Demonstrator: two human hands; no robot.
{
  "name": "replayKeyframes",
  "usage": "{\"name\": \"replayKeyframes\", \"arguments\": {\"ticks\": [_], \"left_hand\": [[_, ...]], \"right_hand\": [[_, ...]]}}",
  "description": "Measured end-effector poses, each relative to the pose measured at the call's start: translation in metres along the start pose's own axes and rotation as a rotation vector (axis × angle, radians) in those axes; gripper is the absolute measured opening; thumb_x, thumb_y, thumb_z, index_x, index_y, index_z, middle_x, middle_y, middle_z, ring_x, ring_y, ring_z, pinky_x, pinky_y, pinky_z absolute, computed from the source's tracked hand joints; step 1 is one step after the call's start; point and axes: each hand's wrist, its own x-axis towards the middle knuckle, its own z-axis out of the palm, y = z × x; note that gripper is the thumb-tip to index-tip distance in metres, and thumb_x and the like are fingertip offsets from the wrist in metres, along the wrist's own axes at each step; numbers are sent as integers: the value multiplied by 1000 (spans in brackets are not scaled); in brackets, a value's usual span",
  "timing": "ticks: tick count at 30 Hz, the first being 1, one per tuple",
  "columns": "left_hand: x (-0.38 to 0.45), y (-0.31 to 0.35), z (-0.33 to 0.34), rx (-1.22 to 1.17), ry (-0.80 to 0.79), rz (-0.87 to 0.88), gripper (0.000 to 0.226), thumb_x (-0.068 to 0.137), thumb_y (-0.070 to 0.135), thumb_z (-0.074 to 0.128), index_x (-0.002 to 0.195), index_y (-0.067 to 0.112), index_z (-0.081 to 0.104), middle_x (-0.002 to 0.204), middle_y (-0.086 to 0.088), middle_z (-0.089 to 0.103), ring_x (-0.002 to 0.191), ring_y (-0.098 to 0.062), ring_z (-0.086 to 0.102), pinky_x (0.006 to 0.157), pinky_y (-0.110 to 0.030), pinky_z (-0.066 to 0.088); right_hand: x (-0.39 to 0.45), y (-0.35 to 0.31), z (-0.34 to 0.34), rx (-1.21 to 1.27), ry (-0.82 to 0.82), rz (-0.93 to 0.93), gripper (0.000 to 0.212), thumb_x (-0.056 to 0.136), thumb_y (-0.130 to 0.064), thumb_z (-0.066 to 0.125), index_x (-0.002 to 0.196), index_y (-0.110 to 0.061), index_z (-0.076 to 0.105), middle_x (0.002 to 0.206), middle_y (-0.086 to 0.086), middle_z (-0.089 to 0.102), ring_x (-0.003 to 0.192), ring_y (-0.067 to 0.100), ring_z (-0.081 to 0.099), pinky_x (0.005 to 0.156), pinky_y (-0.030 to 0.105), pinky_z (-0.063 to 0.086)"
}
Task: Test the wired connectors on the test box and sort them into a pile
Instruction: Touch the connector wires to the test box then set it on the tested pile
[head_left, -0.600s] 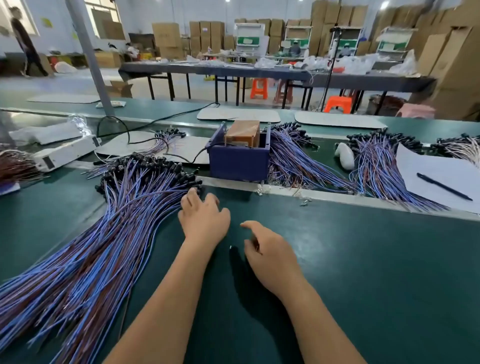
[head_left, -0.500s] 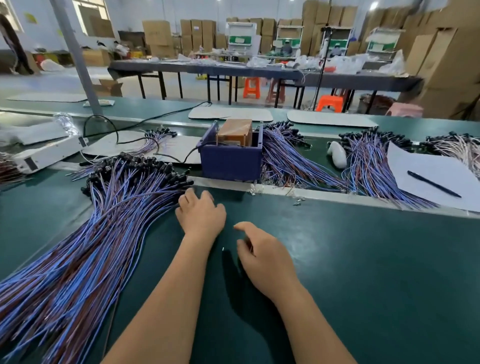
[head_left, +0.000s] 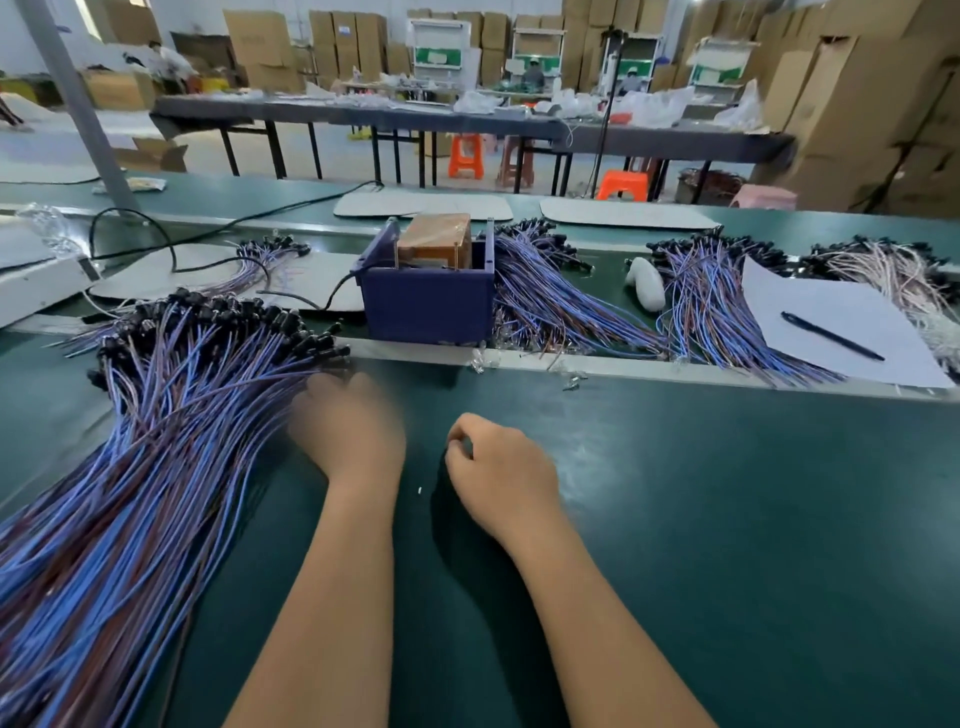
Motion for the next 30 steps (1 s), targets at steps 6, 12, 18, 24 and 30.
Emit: {"name": "replayKeyframes", "arguments": {"ticks": [6,12,18,24,30], "left_hand": [[-3,-7,2,-101,56,58,47,87,0,51,131,15,56,128,-18,45,111,-39,40,83,-40,36],[-1,-12,0,-256,165,89,50,94,0,50,143,11,47,129,-24,49,114,-41,43,78,-38,32],[1,-12,-7,-502,291,164,38,99,5,50,136,9,55,115,-12,67,108,-33,55,89,-39,43],[-19,23,-6,-1032,98,266,24,91,11,66,114,16,70,88,13,73,85,1,67,83,-16,51],[-36,37,-14,-1916,-680,55,29,89,23,59,68,14,76,63,-2,69,61,-14,66,64,-24,56]], "right_hand": [[6,-5,2,-39,-15,44,12,89,-28,44,93,-24,54,76,-7,53,74,23,46,55,31,27],[-1,7,5,98,27,-6,15,92,-35,45,91,-26,58,76,-9,61,73,18,51,57,29,33],[1,11,1,477,106,81,16,91,-25,52,78,-22,60,58,-11,56,60,13,51,59,31,43],[4,8,-11,1129,-14,162,26,107,-21,31,107,-20,58,77,10,68,66,20,65,64,30,55],[9,17,-28,1398,-316,312,68,100,-60,11,112,-13,59,84,17,72,76,27,71,71,35,58]]}}
